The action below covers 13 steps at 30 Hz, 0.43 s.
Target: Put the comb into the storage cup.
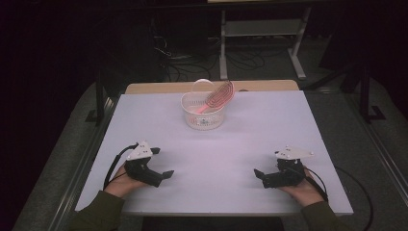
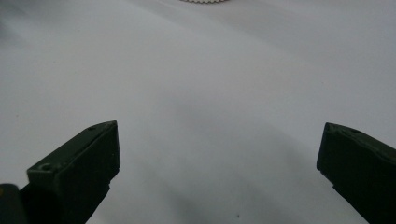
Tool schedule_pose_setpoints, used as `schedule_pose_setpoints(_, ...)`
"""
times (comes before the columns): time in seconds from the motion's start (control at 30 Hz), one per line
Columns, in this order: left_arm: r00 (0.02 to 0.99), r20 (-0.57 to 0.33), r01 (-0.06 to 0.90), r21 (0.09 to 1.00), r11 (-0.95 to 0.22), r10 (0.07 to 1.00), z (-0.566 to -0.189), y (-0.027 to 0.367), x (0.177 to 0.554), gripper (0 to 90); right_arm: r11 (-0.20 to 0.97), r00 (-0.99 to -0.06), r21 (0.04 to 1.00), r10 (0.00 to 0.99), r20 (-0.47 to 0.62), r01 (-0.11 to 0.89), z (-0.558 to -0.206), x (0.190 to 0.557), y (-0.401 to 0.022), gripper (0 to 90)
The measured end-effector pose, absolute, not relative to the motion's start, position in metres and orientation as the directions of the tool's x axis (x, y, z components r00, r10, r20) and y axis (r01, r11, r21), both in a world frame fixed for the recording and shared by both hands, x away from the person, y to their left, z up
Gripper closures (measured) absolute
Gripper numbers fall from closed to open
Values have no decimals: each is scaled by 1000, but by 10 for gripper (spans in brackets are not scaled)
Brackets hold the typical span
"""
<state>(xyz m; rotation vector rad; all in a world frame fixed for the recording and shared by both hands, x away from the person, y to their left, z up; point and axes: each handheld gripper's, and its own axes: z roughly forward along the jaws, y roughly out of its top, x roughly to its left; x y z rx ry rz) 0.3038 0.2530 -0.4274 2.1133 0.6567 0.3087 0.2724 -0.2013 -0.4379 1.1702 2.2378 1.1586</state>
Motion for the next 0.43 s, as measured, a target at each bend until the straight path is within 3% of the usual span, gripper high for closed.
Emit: schedule_pose_setpoints(0.43, 830, -14, 345, 798, -493, 558, -429, 252, 305, 0, 336, -593, 792, 804, 40, 510, -440, 274, -202, 0)
